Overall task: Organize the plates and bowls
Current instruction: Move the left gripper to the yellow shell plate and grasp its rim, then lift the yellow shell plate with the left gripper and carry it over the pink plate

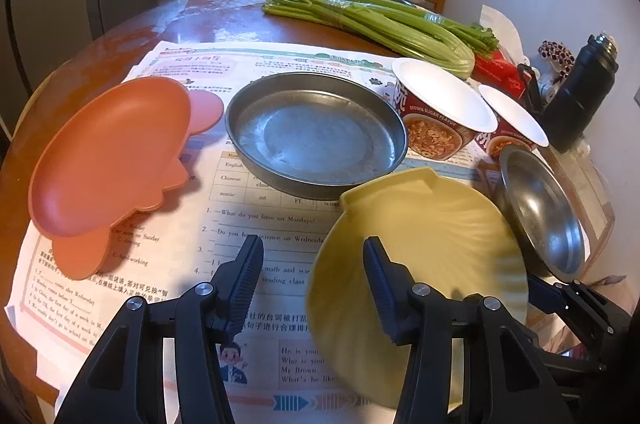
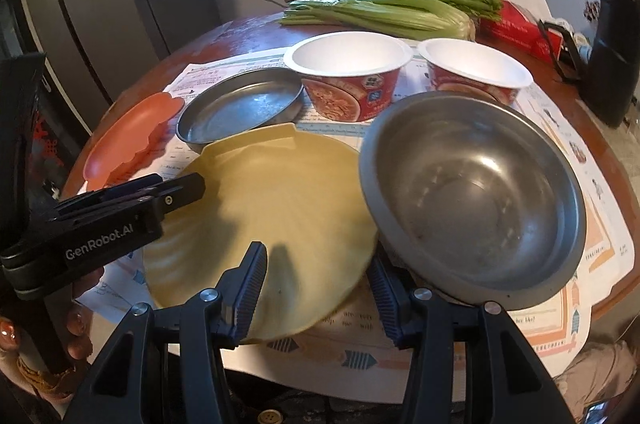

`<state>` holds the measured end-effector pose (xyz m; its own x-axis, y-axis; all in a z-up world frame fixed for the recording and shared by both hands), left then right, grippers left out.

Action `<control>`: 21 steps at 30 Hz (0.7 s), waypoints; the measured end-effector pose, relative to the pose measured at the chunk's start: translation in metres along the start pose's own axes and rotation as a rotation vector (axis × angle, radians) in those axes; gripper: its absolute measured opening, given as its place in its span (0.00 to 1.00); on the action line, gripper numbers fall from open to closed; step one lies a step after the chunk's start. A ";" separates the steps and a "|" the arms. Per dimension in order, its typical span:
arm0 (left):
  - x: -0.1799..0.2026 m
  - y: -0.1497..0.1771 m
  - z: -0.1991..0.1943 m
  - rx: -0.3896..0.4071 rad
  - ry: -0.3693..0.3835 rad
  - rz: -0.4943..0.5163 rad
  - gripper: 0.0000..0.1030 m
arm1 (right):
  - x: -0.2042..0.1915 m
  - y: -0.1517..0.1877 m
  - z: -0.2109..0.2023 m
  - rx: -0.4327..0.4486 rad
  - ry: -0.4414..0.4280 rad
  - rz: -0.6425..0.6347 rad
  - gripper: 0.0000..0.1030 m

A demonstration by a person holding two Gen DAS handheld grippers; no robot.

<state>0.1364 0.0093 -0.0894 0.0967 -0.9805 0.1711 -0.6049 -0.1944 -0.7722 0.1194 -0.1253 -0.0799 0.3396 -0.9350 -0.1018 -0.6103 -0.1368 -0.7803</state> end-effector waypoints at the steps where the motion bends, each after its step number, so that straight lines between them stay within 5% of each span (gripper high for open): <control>1: 0.001 0.000 0.001 0.000 0.001 0.000 0.52 | -0.002 0.000 0.002 0.002 0.001 -0.009 0.50; 21: -0.005 0.004 -0.009 -0.009 0.055 -0.026 0.44 | -0.028 -0.001 0.012 -0.004 -0.042 -0.063 0.51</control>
<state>0.1268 0.0137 -0.0881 0.0691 -0.9721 0.2243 -0.6097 -0.2191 -0.7618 0.1186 -0.0951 -0.0835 0.4074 -0.9099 -0.0784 -0.5894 -0.1963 -0.7836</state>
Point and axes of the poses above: each gripper's, at about its wrist camera, not at the fingertips, and z roughly the way its jaws point, x to its right, y to its underside, the point moved 7 cm from there along z, roughly the way its jaws point, and after that the axes turned 14 degrees about x, right-handed, at the moved point
